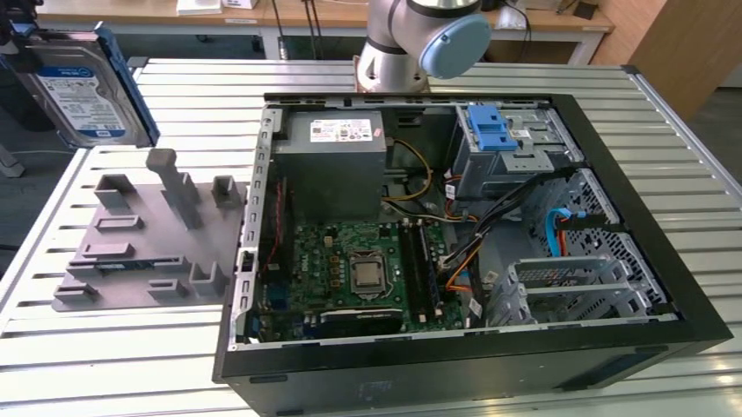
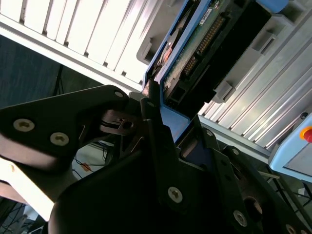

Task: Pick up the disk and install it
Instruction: 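Pick up the disk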

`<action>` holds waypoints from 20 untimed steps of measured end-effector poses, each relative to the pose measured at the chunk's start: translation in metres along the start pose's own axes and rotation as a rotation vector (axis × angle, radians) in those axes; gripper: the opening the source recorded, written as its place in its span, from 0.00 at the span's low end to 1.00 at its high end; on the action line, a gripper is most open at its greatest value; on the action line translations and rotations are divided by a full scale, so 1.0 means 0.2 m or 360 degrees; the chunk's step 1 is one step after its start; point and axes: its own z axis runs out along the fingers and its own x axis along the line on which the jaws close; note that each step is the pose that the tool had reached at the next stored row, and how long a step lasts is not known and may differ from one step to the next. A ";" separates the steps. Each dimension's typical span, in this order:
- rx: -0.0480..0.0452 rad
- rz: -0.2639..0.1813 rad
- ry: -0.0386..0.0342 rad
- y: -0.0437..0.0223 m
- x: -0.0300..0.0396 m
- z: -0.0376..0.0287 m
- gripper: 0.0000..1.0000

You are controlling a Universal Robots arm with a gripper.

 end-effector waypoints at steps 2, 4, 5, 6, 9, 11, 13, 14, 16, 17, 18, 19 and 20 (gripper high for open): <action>0.0000 0.0000 0.0000 0.000 0.000 -0.016 0.36; 0.0000 0.0000 0.0000 0.000 0.000 -0.033 0.36; 0.0000 0.0000 0.0000 0.000 0.000 -0.041 0.36; 0.0000 0.0000 0.0000 0.000 0.000 -0.050 0.36; 0.0000 0.0000 0.0000 0.001 0.000 -0.071 0.36; 0.0000 0.0000 0.0000 0.001 0.000 -0.085 0.36; 0.0000 0.0000 0.0000 0.001 0.000 -0.098 0.36; 0.0000 0.0000 0.0000 0.001 0.000 -0.104 0.36; 0.0000 0.0000 0.0000 0.001 0.000 -0.117 0.36; 0.0000 0.0000 0.0000 0.001 0.000 -0.124 0.36; 0.0000 0.0000 0.0000 0.001 0.000 -0.131 0.36; 0.0000 0.0000 0.0000 0.001 0.000 -0.138 0.36; 0.0000 0.0000 0.0000 0.001 0.000 -0.144 0.36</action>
